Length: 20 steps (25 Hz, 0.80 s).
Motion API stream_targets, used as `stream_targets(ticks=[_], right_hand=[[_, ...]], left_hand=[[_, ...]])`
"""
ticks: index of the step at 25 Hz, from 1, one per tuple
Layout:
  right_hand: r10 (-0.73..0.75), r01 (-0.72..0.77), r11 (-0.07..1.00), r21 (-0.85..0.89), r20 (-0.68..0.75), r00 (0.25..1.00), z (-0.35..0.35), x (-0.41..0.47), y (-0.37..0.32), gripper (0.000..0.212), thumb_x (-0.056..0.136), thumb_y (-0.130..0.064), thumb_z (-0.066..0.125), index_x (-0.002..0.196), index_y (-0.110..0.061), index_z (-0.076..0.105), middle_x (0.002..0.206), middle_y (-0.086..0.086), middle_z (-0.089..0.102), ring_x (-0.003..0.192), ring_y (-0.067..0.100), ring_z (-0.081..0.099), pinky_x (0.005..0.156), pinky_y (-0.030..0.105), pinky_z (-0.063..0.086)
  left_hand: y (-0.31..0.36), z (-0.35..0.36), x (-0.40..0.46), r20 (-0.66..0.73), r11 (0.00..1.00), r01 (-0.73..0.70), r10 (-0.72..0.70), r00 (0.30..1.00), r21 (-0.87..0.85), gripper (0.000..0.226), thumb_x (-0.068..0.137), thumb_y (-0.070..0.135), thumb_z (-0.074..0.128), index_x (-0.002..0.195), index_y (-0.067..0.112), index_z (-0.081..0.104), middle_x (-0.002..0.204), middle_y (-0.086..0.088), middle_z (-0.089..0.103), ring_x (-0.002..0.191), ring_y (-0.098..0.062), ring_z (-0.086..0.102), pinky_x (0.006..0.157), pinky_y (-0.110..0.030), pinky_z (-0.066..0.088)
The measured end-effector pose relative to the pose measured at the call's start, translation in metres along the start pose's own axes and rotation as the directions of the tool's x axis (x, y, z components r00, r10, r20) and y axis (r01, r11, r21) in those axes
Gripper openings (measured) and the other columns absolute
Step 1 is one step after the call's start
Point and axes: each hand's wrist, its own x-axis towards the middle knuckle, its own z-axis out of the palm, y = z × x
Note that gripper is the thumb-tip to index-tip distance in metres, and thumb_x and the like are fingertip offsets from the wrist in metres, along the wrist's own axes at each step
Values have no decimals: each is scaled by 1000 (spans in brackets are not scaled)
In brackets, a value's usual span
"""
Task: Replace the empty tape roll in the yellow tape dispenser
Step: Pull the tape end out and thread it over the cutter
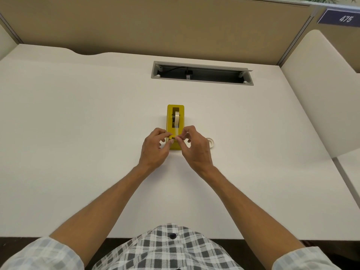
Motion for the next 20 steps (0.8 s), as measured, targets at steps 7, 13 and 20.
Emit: stream_targets(ticks=[7, 13, 20], right_hand=[[-21, 21, 1000, -21, -14, 1000, 2, -10, -1, 21, 85, -14, 75, 92, -5, 56, 78, 4, 67, 70, 18, 67, 57, 34, 55], [-49, 48, 998, -32, -27, 998, 4, -16, -1, 21, 85, -11, 75, 89, -6, 55, 76, 5, 66, 67, 20, 65, 55, 33, 53], [-62, 60, 997, -46, -36, 997, 1, -16, 1, 21, 85, -14, 75, 88, -5, 57, 75, 5, 67, 67, 19, 65, 55, 33, 53]], left_hand=[[6, -1, -2, 28, 1000, -1, 2, 1000, -30, 24, 89, 19, 66, 111, 9, 69, 107, -4, 66, 84, -13, 62, 71, -10, 51], [10, -3, -3, 58, 999, -26, 28, 998, -22, 23, 90, 15, 65, 112, 7, 69, 109, -8, 67, 88, -18, 64, 77, -19, 54], [6, -3, -2, 90, 999, -37, 38, 995, -7, 25, 93, 16, 61, 116, 7, 67, 114, -7, 67, 93, -16, 63, 82, -16, 51]])
